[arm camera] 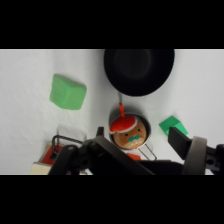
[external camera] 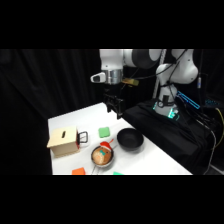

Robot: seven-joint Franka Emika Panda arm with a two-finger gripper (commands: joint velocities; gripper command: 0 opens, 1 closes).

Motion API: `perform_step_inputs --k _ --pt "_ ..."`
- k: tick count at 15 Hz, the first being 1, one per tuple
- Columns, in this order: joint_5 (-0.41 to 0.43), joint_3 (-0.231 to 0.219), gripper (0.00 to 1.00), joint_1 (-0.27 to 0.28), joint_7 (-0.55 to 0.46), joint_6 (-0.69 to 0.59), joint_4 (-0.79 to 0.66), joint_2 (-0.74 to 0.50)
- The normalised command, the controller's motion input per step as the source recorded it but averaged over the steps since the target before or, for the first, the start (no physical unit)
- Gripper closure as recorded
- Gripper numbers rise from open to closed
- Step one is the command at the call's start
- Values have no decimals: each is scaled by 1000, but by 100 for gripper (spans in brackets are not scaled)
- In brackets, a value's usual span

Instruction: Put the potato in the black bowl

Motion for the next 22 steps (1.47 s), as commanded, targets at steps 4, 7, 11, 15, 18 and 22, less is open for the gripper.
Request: perform_step_inputs --k 4,7,11,15,18,22 --pt "-9 39 0 18 33 22 124 107" --pt "-61 90 0 77 130 45 353 306" --pt "-140 38 0 54 130 79 443 411" --pt "-182 -17 0 22 68 143 398 423" --pt "-155 -23 0 41 73 206 252 334" --pt "-135 -30 0 60 83 223 179 285"
